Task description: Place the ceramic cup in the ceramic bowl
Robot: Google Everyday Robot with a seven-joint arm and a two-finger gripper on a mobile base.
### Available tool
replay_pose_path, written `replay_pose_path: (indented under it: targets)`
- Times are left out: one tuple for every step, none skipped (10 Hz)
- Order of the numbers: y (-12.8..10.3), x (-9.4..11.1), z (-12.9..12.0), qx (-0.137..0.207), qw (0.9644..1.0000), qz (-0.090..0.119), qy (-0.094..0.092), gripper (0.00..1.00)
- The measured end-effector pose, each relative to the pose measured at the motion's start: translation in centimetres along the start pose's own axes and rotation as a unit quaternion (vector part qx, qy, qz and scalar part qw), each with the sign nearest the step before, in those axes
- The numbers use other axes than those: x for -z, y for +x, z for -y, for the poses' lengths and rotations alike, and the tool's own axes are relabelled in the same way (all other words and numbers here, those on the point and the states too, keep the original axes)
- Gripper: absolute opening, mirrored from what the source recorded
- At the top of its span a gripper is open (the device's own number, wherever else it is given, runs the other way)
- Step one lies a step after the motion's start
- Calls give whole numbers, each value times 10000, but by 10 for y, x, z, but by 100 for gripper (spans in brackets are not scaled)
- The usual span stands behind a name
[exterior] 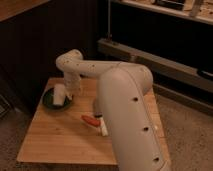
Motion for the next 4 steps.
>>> replay_pose_path:
  targets:
    - [3, -1, -2, 13, 10000, -27, 3, 17]
    - [5, -3, -8, 9, 10000, -31, 8, 9]
    - [6, -3, -14, 27, 10000, -25, -9, 6]
    - [5, 1, -13, 37, 10000, 6, -3, 6]
